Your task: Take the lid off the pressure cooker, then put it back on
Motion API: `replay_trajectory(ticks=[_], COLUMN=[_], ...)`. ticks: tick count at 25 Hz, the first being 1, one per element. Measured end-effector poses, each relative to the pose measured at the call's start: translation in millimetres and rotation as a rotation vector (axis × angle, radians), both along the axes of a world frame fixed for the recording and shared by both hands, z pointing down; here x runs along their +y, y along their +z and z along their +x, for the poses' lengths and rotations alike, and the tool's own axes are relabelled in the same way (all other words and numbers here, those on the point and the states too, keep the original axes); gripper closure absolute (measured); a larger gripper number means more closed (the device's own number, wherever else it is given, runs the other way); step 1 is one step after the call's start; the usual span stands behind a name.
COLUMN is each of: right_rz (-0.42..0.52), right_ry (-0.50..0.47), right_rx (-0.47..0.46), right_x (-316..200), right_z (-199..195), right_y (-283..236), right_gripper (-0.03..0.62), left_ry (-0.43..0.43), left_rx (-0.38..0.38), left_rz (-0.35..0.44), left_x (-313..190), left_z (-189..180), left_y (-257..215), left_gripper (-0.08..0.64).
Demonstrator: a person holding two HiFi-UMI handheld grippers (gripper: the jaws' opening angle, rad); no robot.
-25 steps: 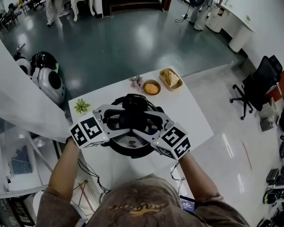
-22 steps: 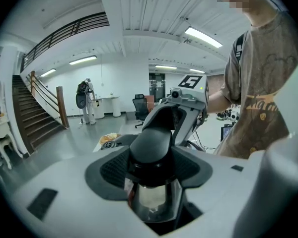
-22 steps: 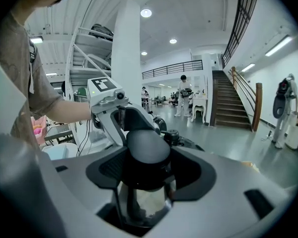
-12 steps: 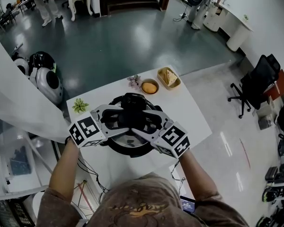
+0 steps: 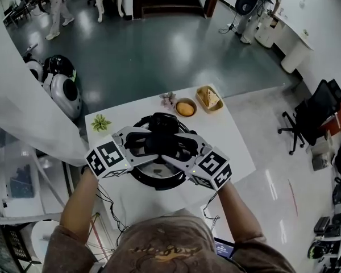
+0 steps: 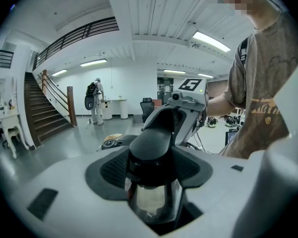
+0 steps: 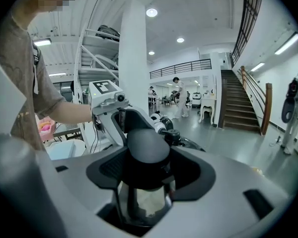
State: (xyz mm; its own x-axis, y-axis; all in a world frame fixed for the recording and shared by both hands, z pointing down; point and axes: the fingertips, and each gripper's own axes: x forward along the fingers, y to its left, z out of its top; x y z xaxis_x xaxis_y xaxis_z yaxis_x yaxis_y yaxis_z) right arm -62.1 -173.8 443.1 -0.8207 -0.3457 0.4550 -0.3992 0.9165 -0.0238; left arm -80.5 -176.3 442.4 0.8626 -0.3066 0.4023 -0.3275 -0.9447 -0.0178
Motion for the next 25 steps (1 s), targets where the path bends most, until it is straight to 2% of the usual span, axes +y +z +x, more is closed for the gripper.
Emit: replay_trajectory(ticks=[17, 25], right_rz=[0.001, -0.011], right_ry=[-0.367, -0.486], right_rx=[-0.001, -0.003], right_x=[-5.9, -6.5], right_z=[-6.2, -6.5], right_y=[4.8, 4.0], right_gripper=[0.327, 0.327], left_ry=[-0.361, -0.478], left_rx=[0.011, 0.007], left_rz=[0.001, 0.004], left_x=[1.6, 3.2], left_z=[-5.6, -4.6], left_y=[4.5, 3.0], left_gripper=[0.298, 0.296])
